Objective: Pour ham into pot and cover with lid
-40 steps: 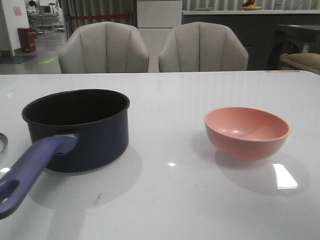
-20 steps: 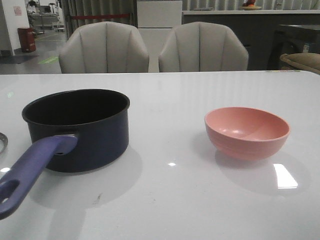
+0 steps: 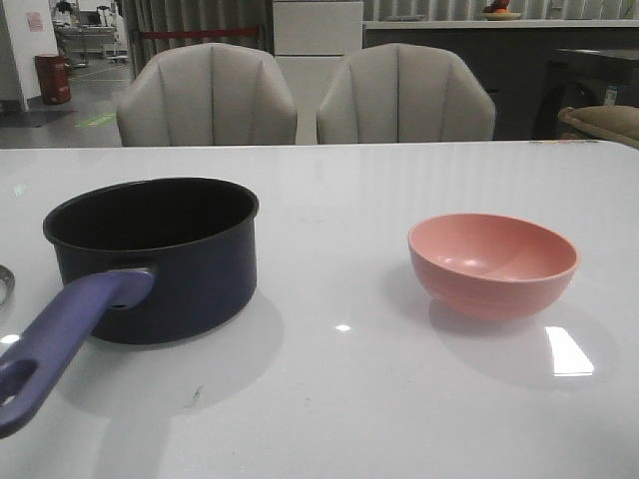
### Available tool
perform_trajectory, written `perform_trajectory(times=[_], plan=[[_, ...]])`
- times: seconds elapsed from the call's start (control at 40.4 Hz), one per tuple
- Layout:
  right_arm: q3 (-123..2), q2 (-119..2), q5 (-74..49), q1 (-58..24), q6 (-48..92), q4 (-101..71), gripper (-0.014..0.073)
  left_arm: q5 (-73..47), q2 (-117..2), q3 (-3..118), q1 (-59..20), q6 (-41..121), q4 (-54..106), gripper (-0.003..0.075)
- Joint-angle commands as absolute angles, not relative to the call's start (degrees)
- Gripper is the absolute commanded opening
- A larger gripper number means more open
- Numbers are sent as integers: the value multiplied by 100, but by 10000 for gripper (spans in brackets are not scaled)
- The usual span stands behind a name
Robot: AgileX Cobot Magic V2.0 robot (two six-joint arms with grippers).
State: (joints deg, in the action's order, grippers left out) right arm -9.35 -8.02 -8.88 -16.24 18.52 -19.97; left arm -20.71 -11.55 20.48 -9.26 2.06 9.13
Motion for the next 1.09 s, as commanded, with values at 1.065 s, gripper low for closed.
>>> perform_trajectory(times=[1.065], plan=[[-1102, -842, -446, -1628, 1911, -2045, 146, -5043, -8507, 6697, 710, -353, 614, 603]])
